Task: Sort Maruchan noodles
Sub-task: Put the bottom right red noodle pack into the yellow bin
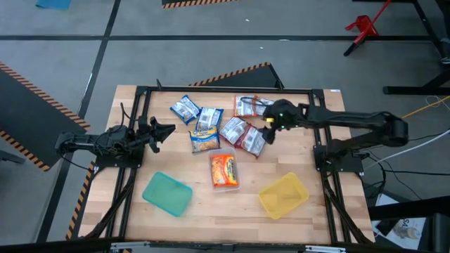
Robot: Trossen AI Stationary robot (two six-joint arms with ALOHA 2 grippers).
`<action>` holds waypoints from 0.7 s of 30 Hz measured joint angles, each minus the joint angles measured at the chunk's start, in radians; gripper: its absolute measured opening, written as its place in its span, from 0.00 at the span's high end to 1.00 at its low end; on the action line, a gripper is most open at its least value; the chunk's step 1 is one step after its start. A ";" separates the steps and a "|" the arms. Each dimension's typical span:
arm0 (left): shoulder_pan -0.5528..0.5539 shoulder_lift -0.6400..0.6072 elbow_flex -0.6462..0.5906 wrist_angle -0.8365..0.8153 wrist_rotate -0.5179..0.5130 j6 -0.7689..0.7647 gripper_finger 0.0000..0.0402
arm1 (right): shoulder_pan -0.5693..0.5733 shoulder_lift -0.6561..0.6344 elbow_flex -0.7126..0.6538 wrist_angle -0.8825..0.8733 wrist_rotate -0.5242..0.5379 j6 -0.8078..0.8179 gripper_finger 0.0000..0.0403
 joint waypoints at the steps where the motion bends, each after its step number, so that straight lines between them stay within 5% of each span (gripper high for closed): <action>1: 0.000 0.000 0.000 0.003 0.000 -0.001 0.83 | -0.022 0.015 -0.028 0.062 -0.019 -0.006 0.31; 9: 0.000 0.000 0.000 0.008 -0.006 -0.006 0.83 | -0.141 0.200 -0.058 0.196 -0.087 -0.027 0.30; 21: 0.000 0.000 0.000 0.007 -0.061 -0.005 0.83 | -0.147 0.359 -0.057 0.375 -0.060 0.026 0.30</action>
